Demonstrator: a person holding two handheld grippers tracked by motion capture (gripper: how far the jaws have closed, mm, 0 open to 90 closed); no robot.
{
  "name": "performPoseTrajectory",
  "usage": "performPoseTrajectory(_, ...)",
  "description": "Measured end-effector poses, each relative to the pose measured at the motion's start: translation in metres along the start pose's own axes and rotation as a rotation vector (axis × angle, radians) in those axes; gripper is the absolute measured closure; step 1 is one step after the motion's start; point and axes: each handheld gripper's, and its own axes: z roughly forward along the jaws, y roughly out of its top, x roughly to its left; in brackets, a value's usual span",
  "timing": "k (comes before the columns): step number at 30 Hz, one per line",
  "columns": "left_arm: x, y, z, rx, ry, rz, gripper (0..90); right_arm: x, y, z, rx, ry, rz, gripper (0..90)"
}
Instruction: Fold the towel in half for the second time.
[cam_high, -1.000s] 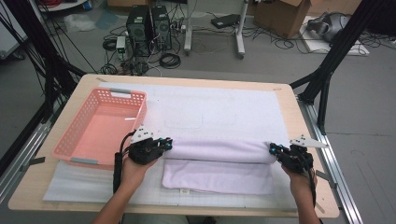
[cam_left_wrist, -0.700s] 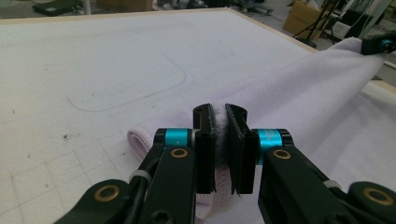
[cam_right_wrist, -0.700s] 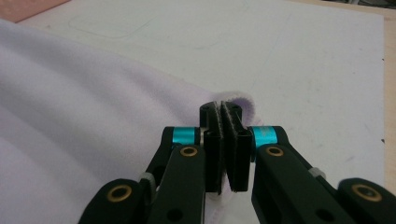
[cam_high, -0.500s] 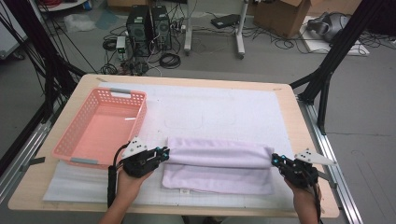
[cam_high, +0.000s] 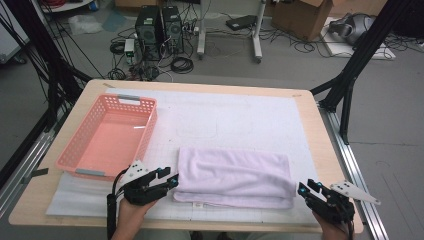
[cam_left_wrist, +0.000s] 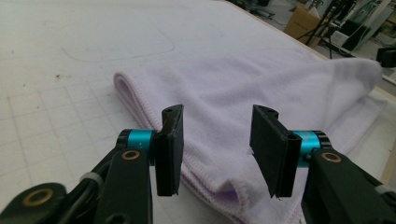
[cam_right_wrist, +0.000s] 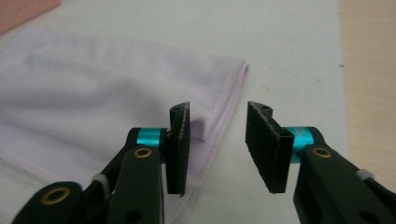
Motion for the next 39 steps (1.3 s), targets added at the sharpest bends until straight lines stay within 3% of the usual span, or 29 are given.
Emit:
performPoseTrajectory(2, -0.001, -0.003, 0.002, 0.020, -0.004, -0.011, 52.5, 0.001, 0.000, -0.002, -0.006, 0.014, 0.016, 56.1)
performPoseTrajectory(4, -0.004, -0.005, 0.005, 0.049, -0.010, -0.004, 52.0, 0.006, -0.001, 0.001, 0.003, 0.042, -0.001, 56.0)
performPoseTrajectory(7, -0.008, -0.007, 0.011, 0.092, -0.024, 0.007, 52.0, 0.017, 0.000, 0.011, 0.042, 0.083, -0.044, 56.0)
performPoseTrajectory(9, -0.010, -0.010, 0.016, 0.147, -0.019, 0.017, 52.2, 0.023, 0.000, 0.020, 0.076, 0.084, -0.080, 58.8)
performPoseTrajectory(11, -0.010, -0.014, 0.021, 0.209, -0.016, 0.030, 58.0, 0.023, -0.002, 0.028, 0.126, 0.068, -0.112, 65.5)
performPoseTrajectory(14, -0.011, -0.013, 0.019, 0.218, -0.017, 0.059, 78.3, 0.015, -0.007, 0.034, 0.193, 0.072, -0.111, 79.7)
performPoseTrajectory(16, -0.013, -0.011, 0.017, 0.208, -0.015, 0.068, 83.4, 0.011, -0.008, 0.033, 0.202, 0.082, -0.107, 83.3)
performPoseTrajectory(23, -0.014, -0.008, -0.004, 0.165, -0.063, 0.037, 84.1, 0.019, 0.000, 0.011, 0.192, 0.109, -0.135, 83.3)
performPoseTrajectory(25, -0.016, -0.012, -0.008, 0.157, -0.073, 0.049, 83.5, 0.020, -0.001, 0.007, 0.195, 0.102, -0.143, 74.4)
performPoseTrajectory(27, -0.015, -0.013, -0.008, 0.153, -0.069, 0.044, 75.0, 0.020, -0.003, 0.006, 0.184, 0.043, -0.136, 58.9)
performPoseTrajectory(30, -0.011, -0.011, -0.008, 0.131, -0.051, 0.029, 62.8, 0.012, -0.003, 0.003, 0.124, 0.028, -0.076, 52.4)
performPoseTrajectory(33, -0.008, -0.009, -0.007, 0.106, -0.039, 0.033, 60.7, 0.007, -0.001, 0.003, 0.069, -0.015, -0.083, 53.4)
performPoseTrajectory(39, -0.001, 0.001, 0.004, 0.067, -0.023, 0.033, 55.7, 0.000, 0.005, 0.020, 0.076, -0.022, -0.093, 55.7)
